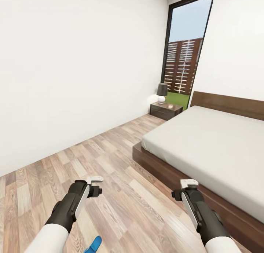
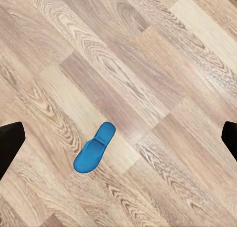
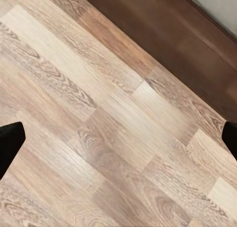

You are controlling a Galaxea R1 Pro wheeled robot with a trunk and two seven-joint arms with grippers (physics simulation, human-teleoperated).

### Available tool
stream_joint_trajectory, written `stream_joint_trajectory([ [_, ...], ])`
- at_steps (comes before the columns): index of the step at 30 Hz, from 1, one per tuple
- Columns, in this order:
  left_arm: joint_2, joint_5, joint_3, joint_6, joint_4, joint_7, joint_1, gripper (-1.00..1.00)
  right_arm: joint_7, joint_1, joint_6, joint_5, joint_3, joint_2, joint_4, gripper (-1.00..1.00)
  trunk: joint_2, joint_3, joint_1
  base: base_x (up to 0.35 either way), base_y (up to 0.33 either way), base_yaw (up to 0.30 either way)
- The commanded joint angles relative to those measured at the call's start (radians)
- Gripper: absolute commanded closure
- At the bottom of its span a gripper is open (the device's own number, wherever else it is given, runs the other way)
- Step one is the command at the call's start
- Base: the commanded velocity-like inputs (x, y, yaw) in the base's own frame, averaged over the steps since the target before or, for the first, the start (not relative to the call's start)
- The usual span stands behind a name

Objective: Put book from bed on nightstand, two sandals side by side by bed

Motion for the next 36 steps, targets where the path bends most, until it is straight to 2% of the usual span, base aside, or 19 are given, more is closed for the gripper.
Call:
stream_joint_trajectory([
  [1,0.000,0.001,0.000,0.004,-0.001,0.003,0.000,-1.00,-0.003,-0.001,0.005,0.000,0.000,0.000,-0.001,-1.00,-0.001,-0.001,0.000,0.271,0.229,0.000],
  [9,0.000,0.001,0.000,0.004,-0.001,0.003,0.000,-1.00,-0.003,-0.001,0.002,0.000,0.000,0.000,-0.001,-1.00,-0.001,-0.001,0.000,0.292,0.181,0.000],
  [18,0.000,0.001,-0.001,0.004,-0.001,0.003,0.000,-1.00,-0.003,-0.001,-0.001,0.000,0.002,0.000,-0.001,-1.00,-0.001,-0.001,0.000,0.324,0.044,0.000],
  [23,0.000,0.001,-0.003,0.004,-0.001,0.002,0.000,-1.00,-0.003,-0.001,-0.001,0.000,0.001,-0.001,-0.002,-1.00,-0.001,-0.001,0.000,0.119,0.017,0.000],
  [36,0.001,-0.010,-0.010,0.014,-0.006,-0.001,0.000,-1.00,-0.001,-0.001,0.000,-0.002,0.002,-0.007,-0.040,-1.00,-0.092,-0.042,0.050,0.001,0.000,0.000],
])
